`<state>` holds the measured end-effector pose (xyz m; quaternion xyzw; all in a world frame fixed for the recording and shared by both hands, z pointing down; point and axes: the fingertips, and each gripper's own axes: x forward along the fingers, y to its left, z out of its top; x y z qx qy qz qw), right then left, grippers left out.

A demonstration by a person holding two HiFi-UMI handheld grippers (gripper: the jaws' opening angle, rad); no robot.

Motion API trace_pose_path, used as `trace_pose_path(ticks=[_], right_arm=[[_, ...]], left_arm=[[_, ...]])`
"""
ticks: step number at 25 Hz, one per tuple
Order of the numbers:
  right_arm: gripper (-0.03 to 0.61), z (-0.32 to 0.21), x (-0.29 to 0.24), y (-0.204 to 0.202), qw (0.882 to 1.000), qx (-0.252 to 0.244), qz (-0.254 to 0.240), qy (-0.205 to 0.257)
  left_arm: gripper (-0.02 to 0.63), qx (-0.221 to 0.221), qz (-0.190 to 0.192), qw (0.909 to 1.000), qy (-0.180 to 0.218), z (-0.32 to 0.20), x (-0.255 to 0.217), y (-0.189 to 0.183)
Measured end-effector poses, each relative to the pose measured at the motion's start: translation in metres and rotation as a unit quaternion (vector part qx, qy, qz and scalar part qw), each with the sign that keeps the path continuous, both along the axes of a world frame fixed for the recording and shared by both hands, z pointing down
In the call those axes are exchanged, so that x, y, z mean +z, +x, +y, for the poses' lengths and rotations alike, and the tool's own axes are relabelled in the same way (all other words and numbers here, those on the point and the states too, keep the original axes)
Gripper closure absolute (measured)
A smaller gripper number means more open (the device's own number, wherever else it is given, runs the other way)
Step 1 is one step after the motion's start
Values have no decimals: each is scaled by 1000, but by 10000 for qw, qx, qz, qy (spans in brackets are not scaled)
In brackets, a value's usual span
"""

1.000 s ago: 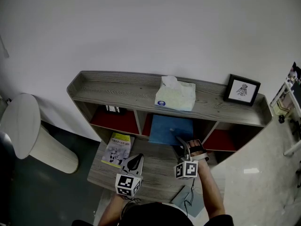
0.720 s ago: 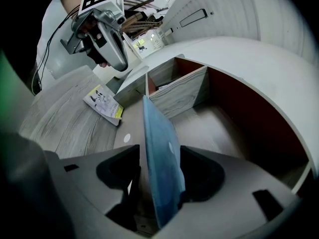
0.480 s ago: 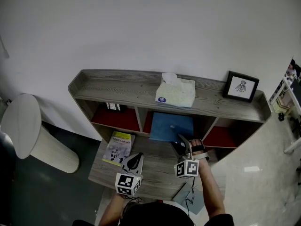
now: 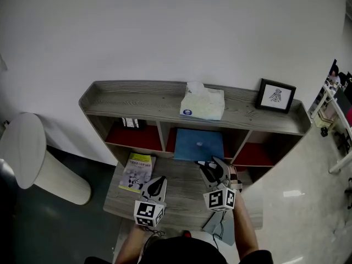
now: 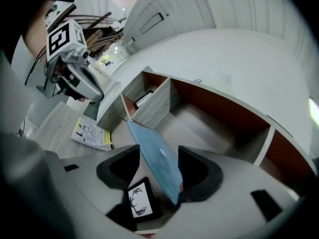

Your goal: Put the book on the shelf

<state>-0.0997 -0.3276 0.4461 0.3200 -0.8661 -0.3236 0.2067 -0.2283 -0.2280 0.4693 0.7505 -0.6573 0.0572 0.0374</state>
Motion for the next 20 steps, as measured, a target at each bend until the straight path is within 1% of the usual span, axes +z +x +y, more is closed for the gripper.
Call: trace_pose_path(ticks=[3, 5, 8, 10, 12, 14, 16, 18, 20], right_arm=[[326, 6, -9, 12, 9967, 289, -696, -296], [352, 12, -17, 19, 9889, 454, -1290, -584], [382, 22, -23, 23, 9693, 539, -2141, -1081], [388, 32, -23, 23, 9545, 574, -2544, -1446], [399, 42, -22, 23, 9413, 623, -2835, -1723], [410, 51, -23, 22, 9320, 718, -3033, -1848], [419, 61, -24, 23, 9275, 834, -3142, -1844], [451, 72, -22, 24, 9255, 961, -3200, -1783], [468, 83, -21, 26, 9225, 1109, -3263, -1740]], left_arm=[[607, 43, -31, 10000, 44, 1, -4, 0], [607, 77, -21, 9999, 105, 2, -9, -1], [607, 141, -56, 9998, 156, 5, -15, -3], [607, 189, -81, 9997, 136, 9, -17, -5], [607, 268, -72, 9995, 144, 11, -20, -5], [607, 383, -76, 9991, 179, 13, -26, -5], [607, 513, -81, 9985, 199, 16, -32, -4], [607, 645, -98, 9976, 223, 20, -38, -4], [607, 789, -119, 9965, 258, 24, -43, -4]])
